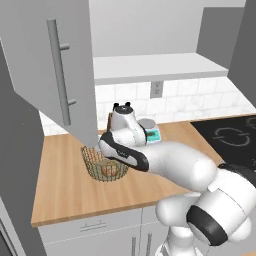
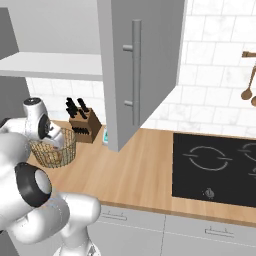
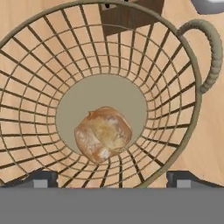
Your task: Open the cabinet, pick up the bread from the cabinet and place it in the basket. Then move the basket to the dining counter.
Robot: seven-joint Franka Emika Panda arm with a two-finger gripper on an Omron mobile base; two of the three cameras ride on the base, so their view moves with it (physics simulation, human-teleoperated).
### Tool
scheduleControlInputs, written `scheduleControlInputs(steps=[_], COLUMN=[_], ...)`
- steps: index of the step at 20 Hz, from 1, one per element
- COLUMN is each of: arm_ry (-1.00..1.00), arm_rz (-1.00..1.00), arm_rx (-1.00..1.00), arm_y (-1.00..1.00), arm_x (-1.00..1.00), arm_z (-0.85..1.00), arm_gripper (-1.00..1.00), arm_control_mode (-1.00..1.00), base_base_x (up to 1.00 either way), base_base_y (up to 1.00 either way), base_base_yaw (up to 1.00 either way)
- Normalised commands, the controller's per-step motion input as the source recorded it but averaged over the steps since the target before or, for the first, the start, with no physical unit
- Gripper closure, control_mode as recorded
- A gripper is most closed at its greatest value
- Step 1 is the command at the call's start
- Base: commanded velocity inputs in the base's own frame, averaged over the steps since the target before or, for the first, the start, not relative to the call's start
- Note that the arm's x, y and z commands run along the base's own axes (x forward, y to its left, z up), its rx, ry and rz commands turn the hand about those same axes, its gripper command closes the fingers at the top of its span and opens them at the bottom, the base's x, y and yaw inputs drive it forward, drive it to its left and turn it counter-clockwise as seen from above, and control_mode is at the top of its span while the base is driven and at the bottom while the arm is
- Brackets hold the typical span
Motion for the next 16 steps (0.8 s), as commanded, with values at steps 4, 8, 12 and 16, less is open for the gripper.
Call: scheduleControlInputs(steps=[4, 8, 12, 16], arm_ry=[-0.08, 0.03, 0.01, 0.00], arm_rz=[-0.21, -0.17, -0.13, -0.02], arm_rx=[0.00, 0.01, 0.03, 0.14], arm_y=[-0.22, -0.40, -0.48, -0.21], arm_x=[-0.55, -0.39, -0.25, 0.00], arm_z=[0.65, 0.30, 0.04, 0.00], arm_gripper=[-1.00, -1.00, -1.00, -1.00], arm_control_mode=[-1.00, -1.00, -1.00, -1.00], base_base_x=[0.00, 0.00, 0.00, 0.00], base_base_y=[0.00, 0.00, 0.00, 0.00], base_base_yaw=[0.00, 0.00, 0.00, 0.00])
